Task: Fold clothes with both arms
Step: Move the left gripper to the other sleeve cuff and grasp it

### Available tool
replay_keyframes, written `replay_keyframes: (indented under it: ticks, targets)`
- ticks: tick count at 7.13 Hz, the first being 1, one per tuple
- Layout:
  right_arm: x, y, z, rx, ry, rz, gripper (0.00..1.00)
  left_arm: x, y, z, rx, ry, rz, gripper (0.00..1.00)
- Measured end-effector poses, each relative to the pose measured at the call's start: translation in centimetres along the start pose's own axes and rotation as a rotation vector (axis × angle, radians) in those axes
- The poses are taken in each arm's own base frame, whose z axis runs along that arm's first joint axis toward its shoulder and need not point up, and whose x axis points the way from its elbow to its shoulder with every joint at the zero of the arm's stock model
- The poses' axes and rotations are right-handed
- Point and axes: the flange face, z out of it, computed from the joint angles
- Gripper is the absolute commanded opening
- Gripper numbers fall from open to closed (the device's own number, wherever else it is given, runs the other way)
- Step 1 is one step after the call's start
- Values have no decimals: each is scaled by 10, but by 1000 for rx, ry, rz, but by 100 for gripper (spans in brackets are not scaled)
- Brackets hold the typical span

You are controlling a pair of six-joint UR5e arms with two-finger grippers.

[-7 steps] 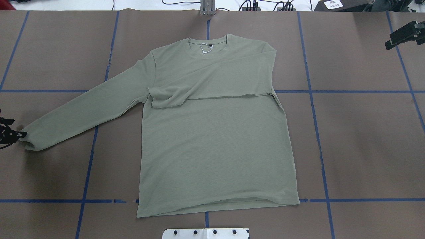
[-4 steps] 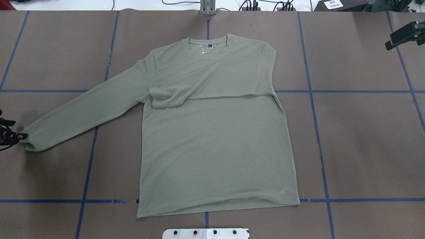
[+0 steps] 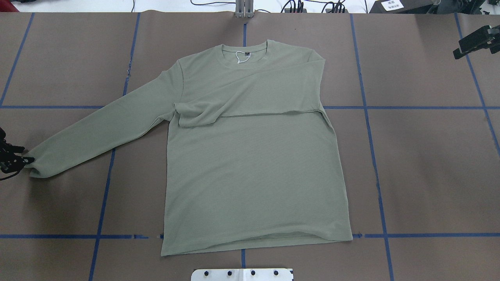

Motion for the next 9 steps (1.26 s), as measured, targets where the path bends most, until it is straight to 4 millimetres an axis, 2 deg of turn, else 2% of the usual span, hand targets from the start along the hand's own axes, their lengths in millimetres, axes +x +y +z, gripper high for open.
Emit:
replay_keyframes:
  ticks: [1,2,3,4,7,9]
  targets:
    - [0,0,0,-1,1,0,100,1,0,1,-1,1,3,47]
    - [1,0,1,-1,1,0,100,3,0,1,1,5,6,32]
    - [1,0,1,-1,2,0,100,4,0,2,6,9,9,10]
    - [1,0,1,-2,2,1,100,6,0,2,9,13,14,0]
    - [1,-1,1,-2,2,1,100,8,2,0,18,18,27,0]
    - [1,-1,1,-1,2,0,100,12,6,-8,33,34,38,0]
